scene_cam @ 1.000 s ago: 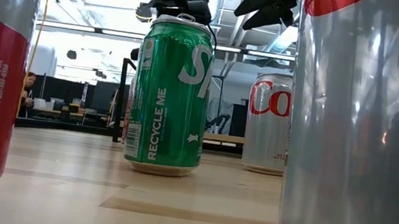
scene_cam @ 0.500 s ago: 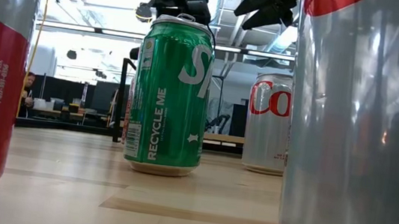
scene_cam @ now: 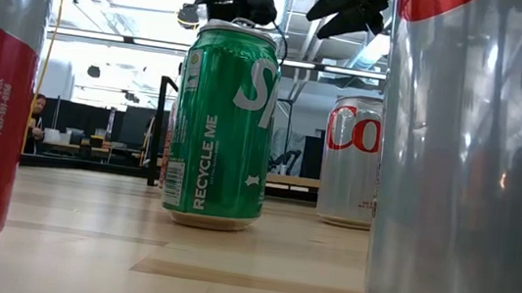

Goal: Place canned beverage on shelf
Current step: Put the top left white orange soda can on the shelf

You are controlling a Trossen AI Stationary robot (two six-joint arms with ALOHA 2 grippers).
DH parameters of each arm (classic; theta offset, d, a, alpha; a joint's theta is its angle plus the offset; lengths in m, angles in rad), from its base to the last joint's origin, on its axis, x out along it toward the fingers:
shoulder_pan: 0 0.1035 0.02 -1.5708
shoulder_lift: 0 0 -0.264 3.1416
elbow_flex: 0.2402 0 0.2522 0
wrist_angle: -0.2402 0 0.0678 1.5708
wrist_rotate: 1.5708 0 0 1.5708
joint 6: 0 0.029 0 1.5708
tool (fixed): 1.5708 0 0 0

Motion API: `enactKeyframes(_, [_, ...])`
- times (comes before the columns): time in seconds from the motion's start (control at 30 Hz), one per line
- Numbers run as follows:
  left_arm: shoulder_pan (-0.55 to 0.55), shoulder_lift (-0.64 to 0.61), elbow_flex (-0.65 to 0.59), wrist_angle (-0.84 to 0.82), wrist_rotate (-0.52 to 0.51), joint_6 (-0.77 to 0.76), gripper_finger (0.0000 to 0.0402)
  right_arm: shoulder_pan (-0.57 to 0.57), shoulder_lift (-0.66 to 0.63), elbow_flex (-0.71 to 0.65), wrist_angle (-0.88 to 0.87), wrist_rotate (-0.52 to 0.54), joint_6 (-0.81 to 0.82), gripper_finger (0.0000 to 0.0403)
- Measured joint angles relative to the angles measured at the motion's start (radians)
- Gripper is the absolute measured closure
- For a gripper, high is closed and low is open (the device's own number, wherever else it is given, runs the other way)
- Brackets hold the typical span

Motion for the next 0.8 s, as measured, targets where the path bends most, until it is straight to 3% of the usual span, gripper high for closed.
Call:
enactKeyframes(0.33, [-0.004, 0.000, 0.220, -0.122, 0.012, 0.076, 0.0053, -0.010, 0.011, 0.000, 0.010, 0.010, -0.018, 0.0142])
enactKeyframes(0.63, [-0.085, 0.000, 0.604, -0.457, 0.037, 0.122, 0.0053, -0.056, 0.198, 0.006, 0.203, 0.023, -0.038, 0.0142])
enactKeyframes(0.8, [-0.152, -0.136, 0.535, -0.423, 0.063, 0.109, 0.0053, -0.094, 0.302, 0.067, 0.215, 0.023, -0.025, 0.0143])
